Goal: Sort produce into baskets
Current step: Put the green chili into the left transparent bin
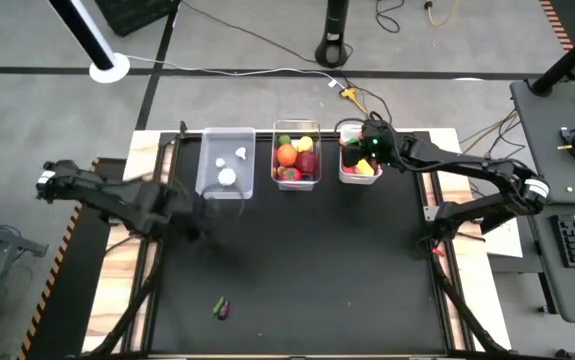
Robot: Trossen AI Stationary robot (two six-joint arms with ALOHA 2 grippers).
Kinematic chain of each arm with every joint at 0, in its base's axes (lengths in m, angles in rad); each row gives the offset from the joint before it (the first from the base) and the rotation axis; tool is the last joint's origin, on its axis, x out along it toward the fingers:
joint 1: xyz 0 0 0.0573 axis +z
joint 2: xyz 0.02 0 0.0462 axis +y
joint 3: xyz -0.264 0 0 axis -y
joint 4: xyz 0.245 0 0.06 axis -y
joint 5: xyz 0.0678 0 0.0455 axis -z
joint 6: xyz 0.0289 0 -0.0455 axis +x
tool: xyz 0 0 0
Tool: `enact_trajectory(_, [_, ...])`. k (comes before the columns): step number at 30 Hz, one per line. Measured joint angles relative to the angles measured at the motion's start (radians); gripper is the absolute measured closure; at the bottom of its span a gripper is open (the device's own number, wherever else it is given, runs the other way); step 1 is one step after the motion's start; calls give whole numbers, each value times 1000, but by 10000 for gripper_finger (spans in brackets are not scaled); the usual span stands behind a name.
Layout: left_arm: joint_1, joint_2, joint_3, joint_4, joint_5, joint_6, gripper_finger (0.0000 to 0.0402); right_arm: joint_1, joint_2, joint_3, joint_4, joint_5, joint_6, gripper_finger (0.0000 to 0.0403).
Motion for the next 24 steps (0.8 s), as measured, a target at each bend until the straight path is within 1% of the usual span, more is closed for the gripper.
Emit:
enact_trajectory(5, [-248,73,-14,0,-20,-242,47,0,0,21,0,-27,-43,200])
enact_trajectory(8, [-350,144,-14,1,-30,-353,47,0,0,22,-1,-35,-57,200])
enact_trajectory(10, [-397,196,-14,7,-30,-403,47,0,0,23,-1,-43,-65,200])
enact_trajectory(13, [-432,275,-14,45,-24,-444,47,0,0,23,-1,-56,-81,200])
enact_trajectory(17, [-436,371,-15,124,13,-444,47,0,0,23,-1,-78,-102,200])
enact_trajectory(19, [-436,411,-15,150,14,-437,47,0,0,23,-1,-83,-106,200])
enact_trajectory(24, [-436,485,-15,161,24,-439,47,0,0,23,-1,-91,-109,200])
